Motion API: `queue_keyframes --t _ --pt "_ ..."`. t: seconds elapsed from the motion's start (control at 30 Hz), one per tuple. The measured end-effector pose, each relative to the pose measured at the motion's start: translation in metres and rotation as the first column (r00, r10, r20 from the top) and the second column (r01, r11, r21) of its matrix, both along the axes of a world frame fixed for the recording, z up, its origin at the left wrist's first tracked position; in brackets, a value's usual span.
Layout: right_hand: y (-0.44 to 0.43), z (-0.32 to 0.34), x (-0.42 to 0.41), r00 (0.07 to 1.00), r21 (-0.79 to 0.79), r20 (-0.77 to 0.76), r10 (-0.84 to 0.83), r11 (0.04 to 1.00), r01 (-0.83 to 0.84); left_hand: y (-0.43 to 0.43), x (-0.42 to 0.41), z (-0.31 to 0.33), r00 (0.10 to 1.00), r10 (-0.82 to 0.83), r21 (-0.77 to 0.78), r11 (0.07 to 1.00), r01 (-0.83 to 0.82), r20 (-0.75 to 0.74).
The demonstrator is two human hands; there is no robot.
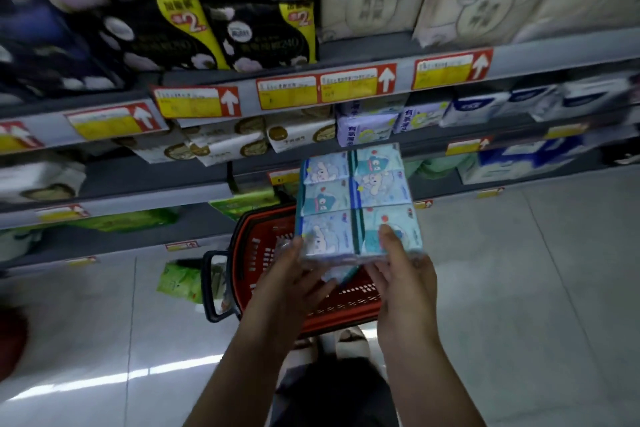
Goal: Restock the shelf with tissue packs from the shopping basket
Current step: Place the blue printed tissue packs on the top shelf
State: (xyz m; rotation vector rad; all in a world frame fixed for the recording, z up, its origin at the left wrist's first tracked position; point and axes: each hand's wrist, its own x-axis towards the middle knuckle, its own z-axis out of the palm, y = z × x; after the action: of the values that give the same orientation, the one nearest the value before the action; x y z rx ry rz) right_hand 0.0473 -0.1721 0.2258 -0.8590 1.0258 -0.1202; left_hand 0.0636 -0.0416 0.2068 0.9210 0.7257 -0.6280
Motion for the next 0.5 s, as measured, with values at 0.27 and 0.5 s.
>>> queue_keyframes --t 0.27,0.5 --pt "-0.039 0.082 0.0 0.975 -0.134 0.16 0.155 0.982 -0.134 0.015 0.023 0.088 0.998 0.042 0.011 0.999 -0.042 0.037" --pt "-0.069 0.161 0.012 0.899 -0.196 0.355 0.257 0.961 -0.197 0.018 0.033 0.164 0.98 -0.019 0.021 1.0 0.015 0.2"
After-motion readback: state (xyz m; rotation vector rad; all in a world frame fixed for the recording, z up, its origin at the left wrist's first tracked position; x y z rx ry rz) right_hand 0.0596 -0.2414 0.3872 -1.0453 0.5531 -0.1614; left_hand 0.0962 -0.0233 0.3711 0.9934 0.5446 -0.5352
